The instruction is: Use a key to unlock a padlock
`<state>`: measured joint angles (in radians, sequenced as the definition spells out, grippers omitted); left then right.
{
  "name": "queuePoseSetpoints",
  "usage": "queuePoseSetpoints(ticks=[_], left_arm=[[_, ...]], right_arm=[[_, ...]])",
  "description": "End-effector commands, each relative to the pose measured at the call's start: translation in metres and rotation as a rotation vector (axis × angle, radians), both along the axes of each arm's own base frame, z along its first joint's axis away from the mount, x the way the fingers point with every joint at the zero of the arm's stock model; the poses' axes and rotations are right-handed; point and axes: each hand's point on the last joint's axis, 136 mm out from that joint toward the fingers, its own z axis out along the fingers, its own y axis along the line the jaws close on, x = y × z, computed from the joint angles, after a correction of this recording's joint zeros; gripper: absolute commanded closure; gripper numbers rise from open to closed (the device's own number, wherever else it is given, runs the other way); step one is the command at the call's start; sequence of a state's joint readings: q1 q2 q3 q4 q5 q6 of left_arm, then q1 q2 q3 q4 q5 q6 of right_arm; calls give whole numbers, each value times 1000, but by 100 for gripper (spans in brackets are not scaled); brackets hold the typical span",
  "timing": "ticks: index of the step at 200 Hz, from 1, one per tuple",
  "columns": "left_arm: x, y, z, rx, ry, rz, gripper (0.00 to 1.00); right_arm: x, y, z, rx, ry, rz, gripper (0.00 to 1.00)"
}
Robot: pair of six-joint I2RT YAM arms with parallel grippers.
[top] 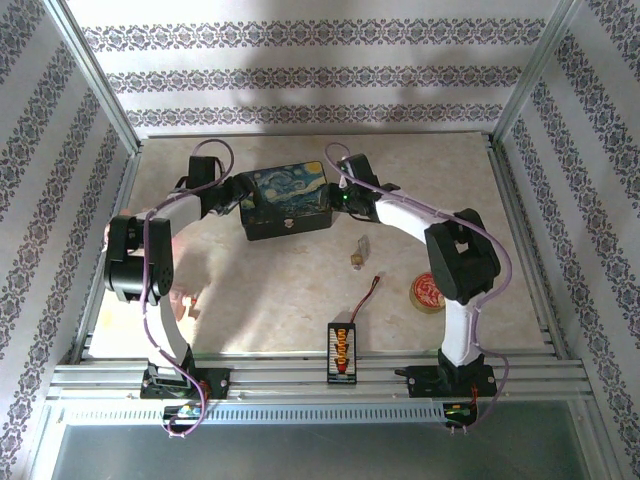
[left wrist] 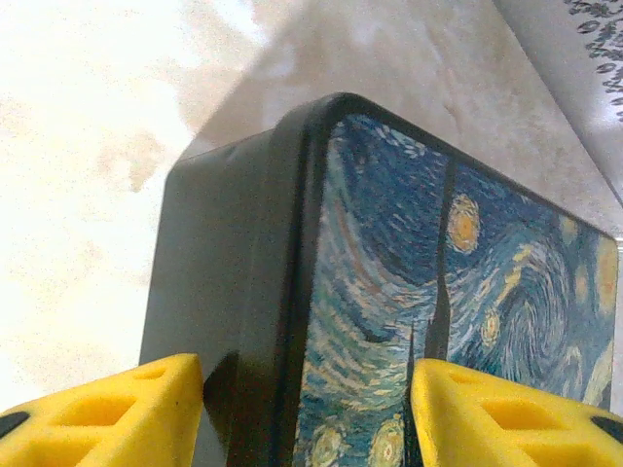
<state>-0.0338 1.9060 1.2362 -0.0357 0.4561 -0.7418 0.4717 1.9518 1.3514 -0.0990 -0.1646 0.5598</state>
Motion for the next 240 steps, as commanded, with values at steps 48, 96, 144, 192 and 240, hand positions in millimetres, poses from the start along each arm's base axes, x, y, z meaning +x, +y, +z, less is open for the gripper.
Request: queuePoseSetpoints(ticks=[48,96,144,192,240], left_arm=[[-13,-59,11,-108,-21,-126,41],[-24,-30,54,-13,-93,-70,12],[-68,27,94,170,-208,45,1],[-137,106,99,590,-363,275,1],[-170,135,105,848,-618,362,1]], right_arm=[[-44,-18,-12,-42,45,-61,58],[-50,-57,26,-98,-42,-134,45],[-90,-130,71,-191,-181,-263,36],[-136,-204,87,-307,-350,-366,2],[-142,-238,92,-535,-625,-347,2]])
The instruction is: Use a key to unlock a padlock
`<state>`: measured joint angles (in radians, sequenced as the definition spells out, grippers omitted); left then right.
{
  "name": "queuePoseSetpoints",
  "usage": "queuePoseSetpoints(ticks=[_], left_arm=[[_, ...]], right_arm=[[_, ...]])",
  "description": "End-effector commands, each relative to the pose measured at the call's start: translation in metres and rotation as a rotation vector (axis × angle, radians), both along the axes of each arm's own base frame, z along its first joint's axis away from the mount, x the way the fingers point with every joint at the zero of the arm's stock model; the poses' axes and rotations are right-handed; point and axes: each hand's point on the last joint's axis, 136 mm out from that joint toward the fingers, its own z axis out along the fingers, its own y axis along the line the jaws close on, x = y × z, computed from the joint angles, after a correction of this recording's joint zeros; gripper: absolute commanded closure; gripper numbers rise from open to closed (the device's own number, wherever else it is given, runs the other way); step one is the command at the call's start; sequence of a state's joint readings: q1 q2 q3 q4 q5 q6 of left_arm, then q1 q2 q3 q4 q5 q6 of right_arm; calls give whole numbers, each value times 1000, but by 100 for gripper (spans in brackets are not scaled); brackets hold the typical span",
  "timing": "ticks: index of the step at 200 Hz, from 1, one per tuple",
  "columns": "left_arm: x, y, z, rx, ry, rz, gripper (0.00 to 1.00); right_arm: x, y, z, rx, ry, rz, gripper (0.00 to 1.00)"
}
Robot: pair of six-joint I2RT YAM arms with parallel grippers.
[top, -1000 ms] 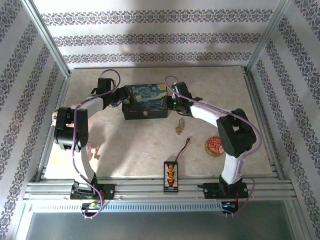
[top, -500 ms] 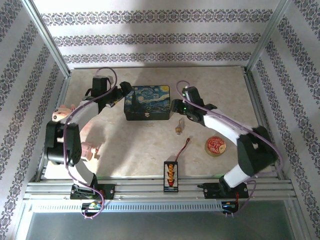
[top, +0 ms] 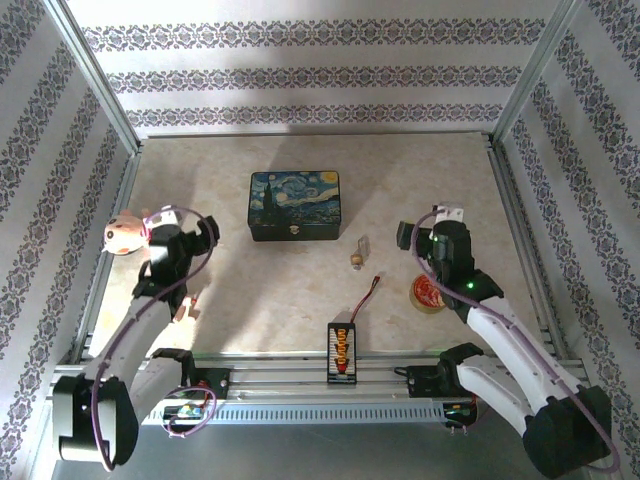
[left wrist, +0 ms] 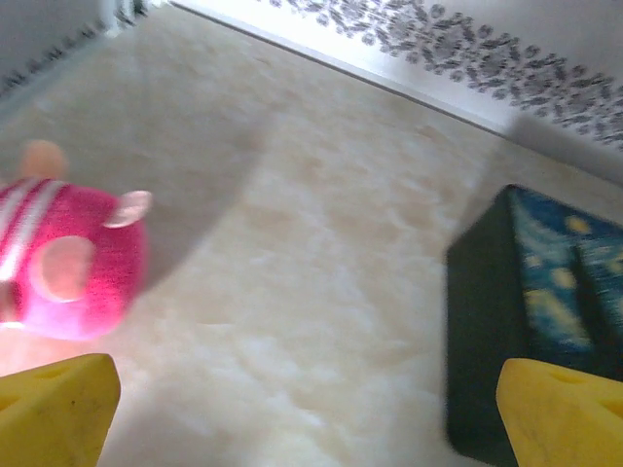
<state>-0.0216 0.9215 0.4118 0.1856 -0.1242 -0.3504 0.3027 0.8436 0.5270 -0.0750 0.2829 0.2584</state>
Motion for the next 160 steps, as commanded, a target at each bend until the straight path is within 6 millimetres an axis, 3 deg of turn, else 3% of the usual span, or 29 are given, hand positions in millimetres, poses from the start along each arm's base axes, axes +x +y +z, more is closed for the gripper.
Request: queuePoseSetpoints(ticks=[1,11,14,64,131,160], left_arm=[[1,27,37,217,-197,80,1],[2,28,32,247,-210,69,1],[3,29,30,253,-212,68,1],[20,19,6,277,-238,-28,1],[44,-9,8,234,-305,-202,1],[45,-8,7,236,-294,-203,1]], right_arm=[[6,-20,8,-196,-146,-21,2],[9,-24,9,-218,-208,-18,2],[7,-24,-2,-231,-196,-3,2],[21,-37,-36,-229,-193,18,2],[47,-31,-46,-178,-244,70,2],[58,-29,-49,-160,-239,83,2]])
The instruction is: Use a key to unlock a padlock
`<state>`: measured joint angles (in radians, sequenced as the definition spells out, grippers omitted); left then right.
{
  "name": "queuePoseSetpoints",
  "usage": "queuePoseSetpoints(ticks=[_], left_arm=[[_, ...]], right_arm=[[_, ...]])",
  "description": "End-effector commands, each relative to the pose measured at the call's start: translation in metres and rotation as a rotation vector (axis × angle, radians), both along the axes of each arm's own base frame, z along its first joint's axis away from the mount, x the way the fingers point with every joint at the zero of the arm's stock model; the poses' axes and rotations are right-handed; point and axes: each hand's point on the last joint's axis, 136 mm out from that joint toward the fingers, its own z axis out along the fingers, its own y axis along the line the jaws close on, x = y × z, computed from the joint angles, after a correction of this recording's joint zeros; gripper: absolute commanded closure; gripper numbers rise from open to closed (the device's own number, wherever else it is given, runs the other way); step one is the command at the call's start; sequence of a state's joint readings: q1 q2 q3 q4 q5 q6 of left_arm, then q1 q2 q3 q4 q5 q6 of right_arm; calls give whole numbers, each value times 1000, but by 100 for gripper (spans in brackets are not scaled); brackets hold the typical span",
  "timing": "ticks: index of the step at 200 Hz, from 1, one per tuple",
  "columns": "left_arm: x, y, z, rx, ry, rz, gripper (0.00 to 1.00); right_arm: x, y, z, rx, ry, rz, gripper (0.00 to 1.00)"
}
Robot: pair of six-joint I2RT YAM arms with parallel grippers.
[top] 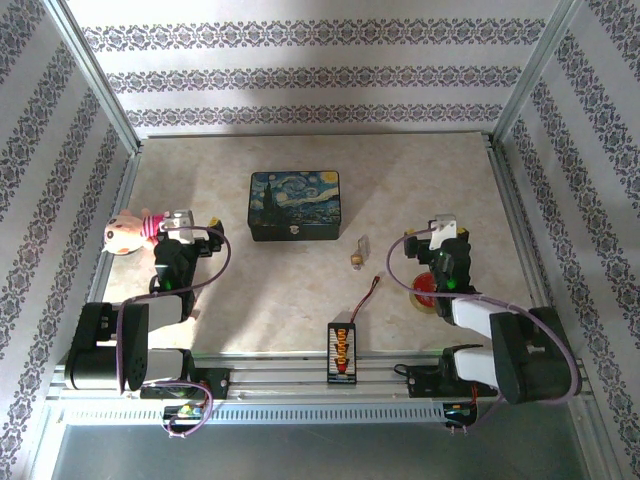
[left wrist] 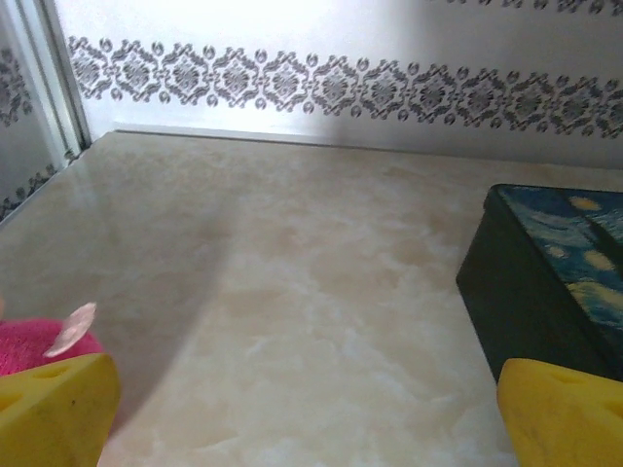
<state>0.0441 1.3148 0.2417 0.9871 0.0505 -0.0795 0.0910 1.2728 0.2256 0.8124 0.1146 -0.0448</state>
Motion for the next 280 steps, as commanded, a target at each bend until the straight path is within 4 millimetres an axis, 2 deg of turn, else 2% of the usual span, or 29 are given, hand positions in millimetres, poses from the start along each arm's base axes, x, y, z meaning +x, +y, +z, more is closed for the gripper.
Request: queuePoseSetpoints(ticks=[1,32,53,69,86,108,120,146,159,177,236,280], left_arm=[[7,-1,26,21,-87,-30,1],[14,3,29,27,-75,-28,1],[6,-1,22,1,-58,-45,1],[0,3,17,1,-45,-19,1],[-1,0,2,5,3,-38,1],[1,6,-18,-1,16,-8,1],[7,3,-23,-4,3,-25,1],[22,-4,-45,-11,83,-81,1],[27,-10,-49,-8,116,-119,1],[33,-11,-49,11,137,-121,1],[33,-18,-50,18,143,-159,1],[30,-34,-49,28,131,-254,1]], right_arm=[[18,5,25,28,-100,38,2],[30,8,6,51,-90,64,2],[34,3,1,78,-85,57,2],[37,-5,1,114,-68,33,2],[41,-13,-1,146,-61,7,2],[42,-15,-1,148,-53,-5,2],[42,-15,-1,148,-53,-10,2],[42,-17,-3,148,-42,-17,2],[42,-16,-3,148,-41,-15,2],[42,-16,-4,148,-38,-16,2],[42,-16,-4,147,-35,-15,2],[42,-16,-5,146,-34,-17,2]])
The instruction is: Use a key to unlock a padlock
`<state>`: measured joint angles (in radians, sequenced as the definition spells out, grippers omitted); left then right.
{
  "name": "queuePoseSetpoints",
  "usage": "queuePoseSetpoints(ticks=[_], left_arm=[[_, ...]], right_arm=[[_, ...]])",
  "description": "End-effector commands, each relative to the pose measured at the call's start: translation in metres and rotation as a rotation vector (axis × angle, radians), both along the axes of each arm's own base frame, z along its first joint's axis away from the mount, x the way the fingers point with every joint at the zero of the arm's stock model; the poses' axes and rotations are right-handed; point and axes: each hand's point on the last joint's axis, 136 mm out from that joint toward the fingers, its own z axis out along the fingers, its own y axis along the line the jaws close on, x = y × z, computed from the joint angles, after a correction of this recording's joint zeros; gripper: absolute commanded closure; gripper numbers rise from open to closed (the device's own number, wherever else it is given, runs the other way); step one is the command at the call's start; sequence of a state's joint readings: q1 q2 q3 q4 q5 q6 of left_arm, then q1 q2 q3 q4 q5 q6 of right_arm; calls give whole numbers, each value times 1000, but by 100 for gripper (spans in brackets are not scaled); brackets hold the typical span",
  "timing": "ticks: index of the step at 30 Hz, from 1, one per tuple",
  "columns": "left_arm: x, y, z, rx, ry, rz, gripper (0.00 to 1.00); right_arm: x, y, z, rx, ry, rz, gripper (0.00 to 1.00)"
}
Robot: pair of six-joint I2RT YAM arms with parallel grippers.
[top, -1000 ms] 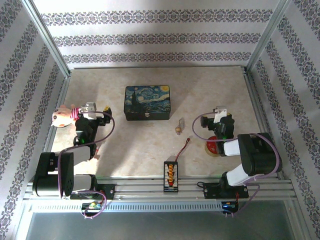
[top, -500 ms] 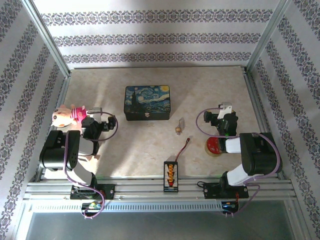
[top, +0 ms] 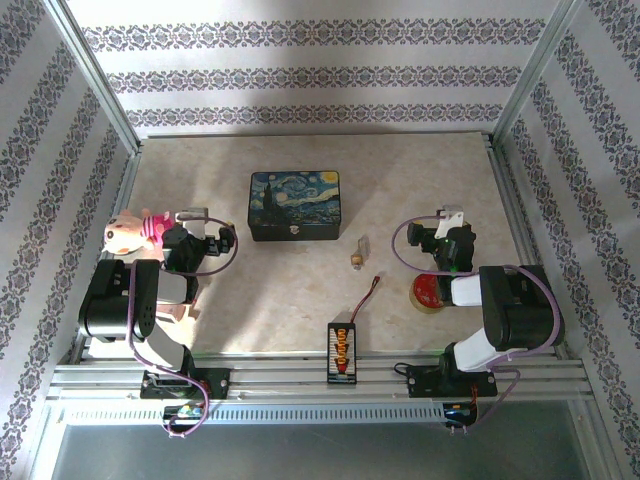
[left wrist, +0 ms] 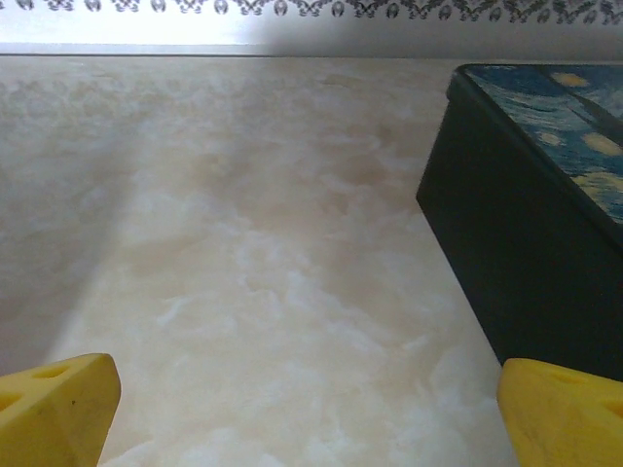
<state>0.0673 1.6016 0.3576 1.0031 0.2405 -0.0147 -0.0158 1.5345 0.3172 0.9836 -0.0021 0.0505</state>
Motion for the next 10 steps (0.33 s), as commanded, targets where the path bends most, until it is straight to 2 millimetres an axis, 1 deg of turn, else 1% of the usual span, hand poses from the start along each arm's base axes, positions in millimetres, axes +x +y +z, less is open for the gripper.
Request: queuePoseSetpoints(ticks=[1,10], left_arm=[[0,-12,5,14,-21,-78,1],[1,-10,4,10,-11,-65,1]], right_arm=[[7,1,11,19,-34,7,2],[6,1,11,18,-33,6,2]])
